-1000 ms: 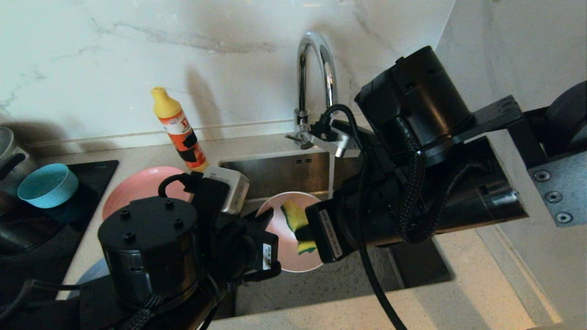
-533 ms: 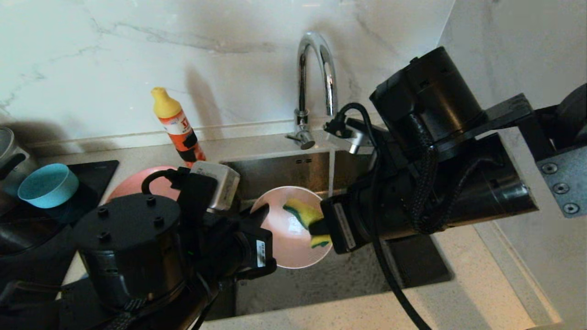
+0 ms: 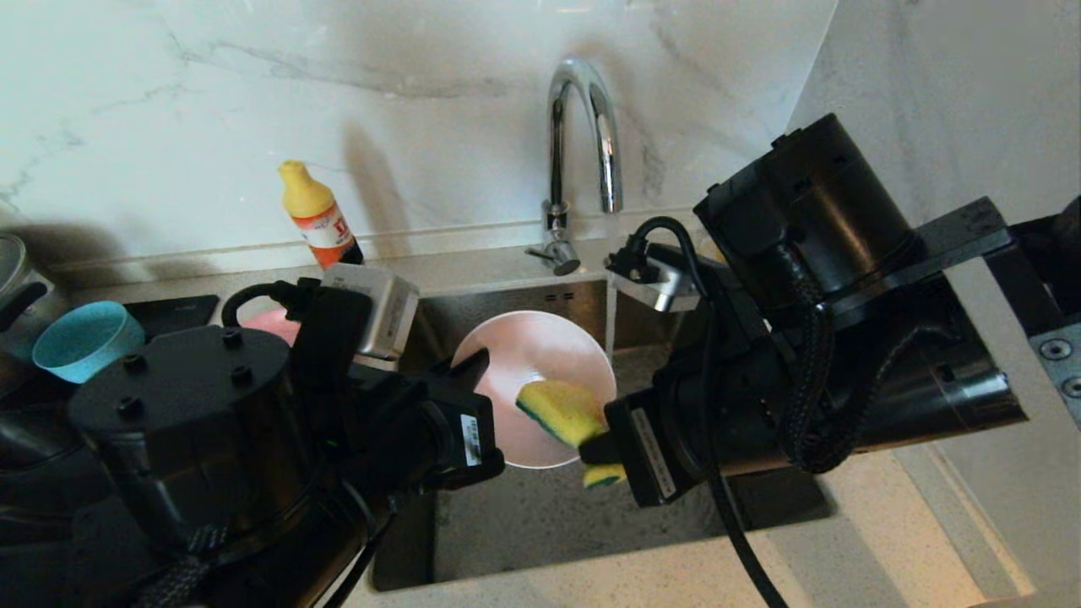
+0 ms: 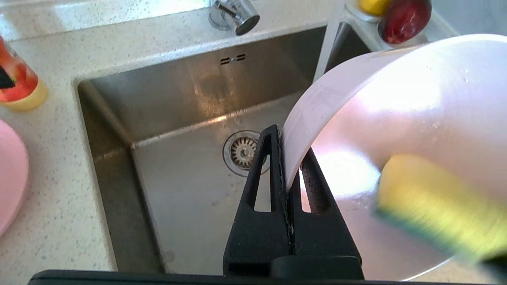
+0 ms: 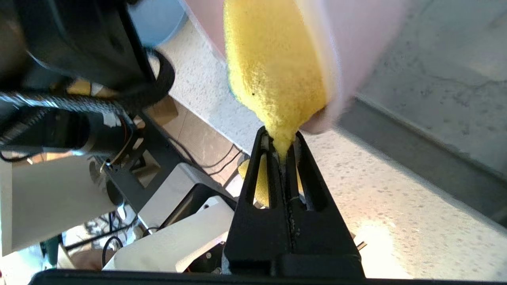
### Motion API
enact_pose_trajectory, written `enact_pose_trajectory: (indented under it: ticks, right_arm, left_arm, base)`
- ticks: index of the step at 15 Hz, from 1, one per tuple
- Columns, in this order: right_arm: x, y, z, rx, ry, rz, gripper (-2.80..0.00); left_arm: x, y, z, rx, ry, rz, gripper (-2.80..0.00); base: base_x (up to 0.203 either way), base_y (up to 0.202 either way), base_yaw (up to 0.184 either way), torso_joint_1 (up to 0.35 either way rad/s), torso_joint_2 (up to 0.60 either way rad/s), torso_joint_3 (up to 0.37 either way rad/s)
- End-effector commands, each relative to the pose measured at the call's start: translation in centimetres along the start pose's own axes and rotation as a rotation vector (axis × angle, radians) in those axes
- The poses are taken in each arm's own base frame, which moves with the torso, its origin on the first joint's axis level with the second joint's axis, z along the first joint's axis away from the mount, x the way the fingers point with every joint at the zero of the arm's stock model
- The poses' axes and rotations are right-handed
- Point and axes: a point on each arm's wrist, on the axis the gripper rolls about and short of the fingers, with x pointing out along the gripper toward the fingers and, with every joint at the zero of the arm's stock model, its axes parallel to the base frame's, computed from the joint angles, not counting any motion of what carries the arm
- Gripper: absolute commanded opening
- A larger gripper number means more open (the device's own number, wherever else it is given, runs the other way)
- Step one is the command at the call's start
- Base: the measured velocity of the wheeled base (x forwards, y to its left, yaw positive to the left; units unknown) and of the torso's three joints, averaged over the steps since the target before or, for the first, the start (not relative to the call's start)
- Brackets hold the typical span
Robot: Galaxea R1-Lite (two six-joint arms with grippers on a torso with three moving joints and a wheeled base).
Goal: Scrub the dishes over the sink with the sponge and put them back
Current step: Wipe the bowl
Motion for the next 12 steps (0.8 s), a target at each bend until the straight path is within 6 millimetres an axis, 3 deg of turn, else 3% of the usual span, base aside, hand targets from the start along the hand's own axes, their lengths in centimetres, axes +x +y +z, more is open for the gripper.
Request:
enact_pose_trajectory:
  ticks: [1, 8, 12]
  right_arm:
    - [1.5, 0.7, -0.5, -0.013, 0.042, 0.011, -2.8]
    - [3.4, 3.5, -1.0, -0.067, 0.073, 0.064, -2.8]
    - [0.9, 1.7, -0.4, -0.031, 0.023, 0.033, -2.8]
  left_arm:
    - [0.2, -0.1, 0.2, -0.006, -0.01, 0.005, -2.8]
    - [0.5, 0.3, 0.1, -0.012, -0.008, 0.024, -2.8]
    - [0.8, 0.5, -0.1, -0.012, -0.001, 0.03, -2.8]
  base:
    - [0.0, 0.0, 0.0, 0.0, 0.0, 0.0]
    - [0.0, 0.0, 0.0, 0.0, 0.0, 0.0]
    - [0.0, 0.0, 0.0, 0.0, 0.0, 0.0]
